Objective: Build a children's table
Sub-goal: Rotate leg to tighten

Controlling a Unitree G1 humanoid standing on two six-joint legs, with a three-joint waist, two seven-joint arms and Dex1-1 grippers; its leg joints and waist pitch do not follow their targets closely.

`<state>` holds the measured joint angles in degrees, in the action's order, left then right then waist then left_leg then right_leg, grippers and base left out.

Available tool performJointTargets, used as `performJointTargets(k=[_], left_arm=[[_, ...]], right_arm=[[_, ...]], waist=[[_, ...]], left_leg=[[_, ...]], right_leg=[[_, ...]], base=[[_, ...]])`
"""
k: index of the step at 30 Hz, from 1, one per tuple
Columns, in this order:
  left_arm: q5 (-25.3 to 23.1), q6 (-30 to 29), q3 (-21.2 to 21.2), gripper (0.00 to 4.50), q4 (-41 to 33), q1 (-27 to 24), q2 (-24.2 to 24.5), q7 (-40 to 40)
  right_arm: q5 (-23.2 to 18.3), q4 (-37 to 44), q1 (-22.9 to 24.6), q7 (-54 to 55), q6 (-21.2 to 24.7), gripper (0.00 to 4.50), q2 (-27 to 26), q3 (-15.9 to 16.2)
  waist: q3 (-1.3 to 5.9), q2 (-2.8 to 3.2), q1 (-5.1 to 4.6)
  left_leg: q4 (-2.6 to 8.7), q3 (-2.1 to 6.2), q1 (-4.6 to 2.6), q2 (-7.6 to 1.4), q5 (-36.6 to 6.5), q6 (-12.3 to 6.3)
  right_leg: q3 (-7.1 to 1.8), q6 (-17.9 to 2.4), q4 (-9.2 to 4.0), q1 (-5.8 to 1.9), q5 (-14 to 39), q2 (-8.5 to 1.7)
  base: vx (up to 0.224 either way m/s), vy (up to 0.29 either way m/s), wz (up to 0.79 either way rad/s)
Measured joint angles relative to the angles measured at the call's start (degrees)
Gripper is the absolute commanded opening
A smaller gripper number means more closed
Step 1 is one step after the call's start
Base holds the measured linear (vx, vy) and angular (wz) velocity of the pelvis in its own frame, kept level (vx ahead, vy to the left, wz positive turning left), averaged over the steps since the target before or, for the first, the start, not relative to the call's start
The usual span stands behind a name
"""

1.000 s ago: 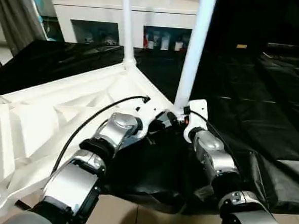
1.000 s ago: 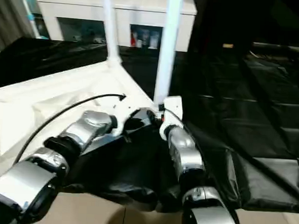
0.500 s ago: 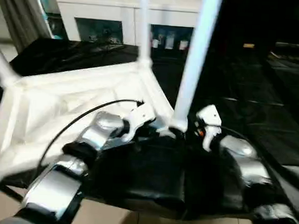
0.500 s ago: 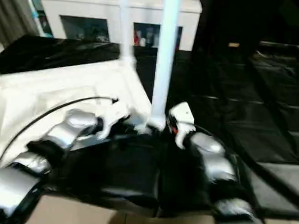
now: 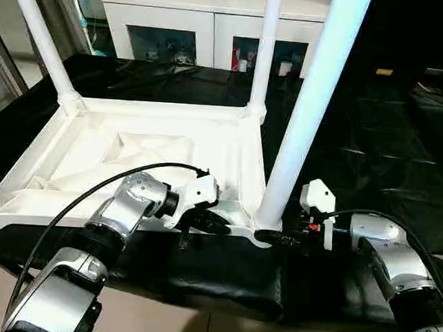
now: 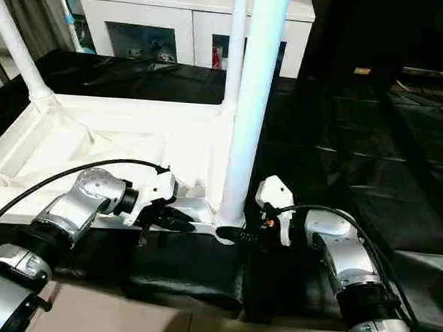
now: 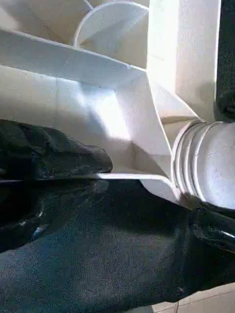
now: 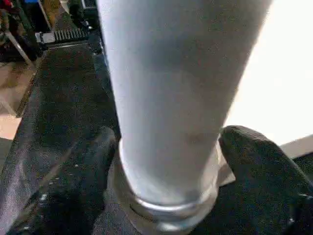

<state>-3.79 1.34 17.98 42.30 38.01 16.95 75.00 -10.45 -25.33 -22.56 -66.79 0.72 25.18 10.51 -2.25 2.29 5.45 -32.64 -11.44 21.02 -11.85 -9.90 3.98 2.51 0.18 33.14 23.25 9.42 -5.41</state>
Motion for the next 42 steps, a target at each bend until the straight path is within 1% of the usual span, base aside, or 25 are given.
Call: performJointTargets(k=[1, 2, 3, 5, 6, 8, 15, 22, 25, 27, 29, 31, 32, 34, 38, 40, 42], left_arm=[[0.02, -0.15, 0.01, 0.0, -0.14, 0.0, 0.02, 0.08], [0.03, -0.38, 0.0, 0.0, -0.43, -0.09, 0.05, 0.15], [0.03, -0.57, 0.01, 0.0, -0.83, -0.25, 0.09, 0.2], [0.03, -1.06, -0.02, 0.0, -1.27, -0.38, 0.1, 0.27], [0.03, -1.14, -0.02, 0.0, -1.33, -0.41, 0.11, 0.29], [0.03, -1.43, -0.03, 0.0, -1.5, -0.46, 0.13, 0.31], [0.03, -1.86, -0.03, 0.0, -1.82, -0.58, 0.19, 0.32], [-0.01, -2.49, -0.13, 0.0, -2.77, -1.18, 0.45, 0.13], [-0.14, -2.69, -0.6, 0.0, -1.24, -0.77, 0.06, -2.41], [-0.92, -2.91, -1.48, 0.0, 2.1, 1.2, -1.24, -7.29], [-1.64, -3.72, -2.13, 0.0, 4.95, 3.18, -2.78, -12.38], [-1.83, -4.78, -2.95, 0.0, 7.2, 4.43, -4.92, -17.18], [-2.09, -6.07, -3.5, 0.0, 8.74, 5.54, -6.25, -20.25], [-2.17, -7.47, -4.06, 0.0, 10.24, 6.62, -7.83, -23.76], [-2.21, -9.34, -5.27, 0.0, 15.34, 9.94, -11.72, -32.03], [-2.19, -9.88, -5.72, 0.0, 16.47, 10.71, -12.78, -33.78], [-2.12, -10.18, -5.82, 0.0, 17.04, 11.17, -13.26, -34.27]], right_arm=[[0.0, 0.0, 0.0, -0.01, 0.08, 3.39, -0.03, 0.12], [0.0, -0.01, 0.0, 0.0, 0.23, 3.39, -0.1, 0.12], [0.0, -0.01, 0.0, 0.0, 0.4, 3.22, -0.14, 0.11], [0.0, -0.01, 0.0, -0.12, 0.43, 3.14, -0.17, 0.12], [0.0, -0.01, 0.0, -0.18, 0.43, 2.92, -0.16, 0.12], [0.0, -0.01, 0.0, -0.44, 0.45, 2.83, -0.16, 0.12], [0.0, -0.01, 0.0, -0.53, 0.58, 2.7, -0.18, 0.15], [0.12, -0.18, 0.01, 0.42, 0.63, 2.69, -0.91, 0.13], [1.09, -1.76, -0.35, 5.13, 0.35, 2.69, -3.11, -0.34], [1.88, -4.69, -1.85, 11.96, 0.64, 2.68, -6.03, -1.65], [2.84, -7.38, -3.45, 19.91, 1.56, 2.67, -9.09, -3.48], [3.36, -9.45, -4.58, 26.87, 2.52, 2.67, -12.11, -5.17], [3.44, -10.87, -5.61, 31.9, 3.2, 2.67, -14.27, -6.54], [3.73, -12.26, -6.92, 37.56, 4.14, 2.67, -16.51, -7.68], [4.49, -17.3, -11.19, 51.14, 5.16, 2.67, -21.17, -10.24], [4.73, -18.18, -11.98, 54.22, 5.25, 2.67, -22.15, -10.65], [5.36, -18.24, -12.09, 54.56, 5.25, 2.67, -22.25, -10.67]], waist=[[0.0, 0.0, 0.02], [0.0, 0.0, 0.02], [0.0, 0.0, 0.02], [0.0, 0.0, 0.04], [0.0, 0.0, 0.04], [0.0, 0.0, 0.03], [0.0, 0.0, 0.02], [0.01, -0.02, -0.21], [0.03, -0.07, -0.65], [0.0, -0.18, -1.21], [-0.04, -0.23, -2.08], [-0.04, -0.25, -2.4], [-0.04, -0.23, -2.6], [-0.03, -0.21, -2.69], [-0.03, -0.22, -2.63], [-0.02, -0.22, -2.59], [0.0, -0.24, -2.42]], left_leg=[[0.0, 0.0, 0.01, 0.01, 0.0, 0.0], [-0.01, 0.0, 0.03, 0.01, 0.0, 0.0], [-0.02, 0.0, 0.04, 0.01, 0.0, 0.0], [-0.02, 0.0, 0.05, 0.01, 0.0, 0.0], [-0.02, 0.0, 0.04, 0.01, 0.0, 0.0], [-0.02, -0.01, 0.04, 0.01, 0.0, 0.0], [-0.03, -0.01, 0.04, 0.01, 0.0, 0.0], [-0.03, 0.0, 0.02, 0.0, 0.01, -0.01], [-0.06, 0.0, -0.04, 0.01, 0.0, 0.0], [-0.06, 0.01, -0.21, 0.02, 0.0, 0.01], [-0.07, 0.04, -0.17, 0.05, 0.04, 0.09], [-0.08, 0.06, -0.21, 0.09, 0.08, 0.15], [-0.08, 0.06, -0.2, 0.1, 0.08, 0.15], [-0.08, 0.1, -0.21, 0.11, 0.08, 0.15], [-0.06, 0.15, -0.17, 0.11, 0.08, 0.15], [-0.06, 0.15, -0.17, 0.13, 0.08, 0.15], [-0.06, 0.15, -0.17, 0.13, 0.08, 0.15]], right_leg=[[-0.01, 0.0, -0.01, 0.0, 0.0, 0.0], [-0.02, 0.0, -0.03, 0.0, 0.0, 0.0], [-0.02, 0.01, -0.04, 0.0, 0.01, 0.0], [-0.02, 0.03, -0.04, 0.01, 0.03, 0.0], [-0.02, 0.03, -0.04, 0.01, 0.03, 0.0], [-0.01, 0.04, -0.04, 0.01, 0.03, 0.0], [-0.02, 0.04, -0.03, 0.01, 0.03, 0.0], [-0.02, 0.04, -0.02, 0.01, 0.04, 0.01], [-0.05, -0.03, 0.04, -0.03, -0.04, 0.03], [-0.06, -0.07, 0.01, -0.09, -0.11, 0.03], [-0.06, 0.15, -0.05, -0.07, 0.01, 0.03], [-0.13, 0.17, -0.06, -0.08, 0.02, 0.03], [-0.15, 0.17, -0.07, -0.07, 0.02, 0.02], [-0.14, 0.17, -0.06, -0.08, 0.02, 0.03], [-0.09, 0.18, -0.07, -0.08, 0.01, 0.03], [-0.11, 0.18, -0.09, -0.1, 0.01, 0.03], [-0.13, 0.17, -0.09, -0.12, 0.01, 0.03]], base=[[0.0, 0.0, 0.0], [0.0, 0.0, 0.0], [0.0, 0.0, 0.0], [0.0, 0.0, 0.0], [0.0, 0.0, 0.0], [0.0, 0.0, 0.0], [0.0, 0.0, 0.0], [0.0, 0.0, 0.0], [0.0, 0.0, 0.0], [0.0, 0.0, 0.0], [0.0, 0.0, 0.0], [0.0, 0.0, 0.0], [0.0, 0.0, 0.0], [0.0, 0.0, 0.0], [0.0, 0.0, 0.0], [0.0, 0.0, 0.0], [0.0, 0.0, 0.0]])
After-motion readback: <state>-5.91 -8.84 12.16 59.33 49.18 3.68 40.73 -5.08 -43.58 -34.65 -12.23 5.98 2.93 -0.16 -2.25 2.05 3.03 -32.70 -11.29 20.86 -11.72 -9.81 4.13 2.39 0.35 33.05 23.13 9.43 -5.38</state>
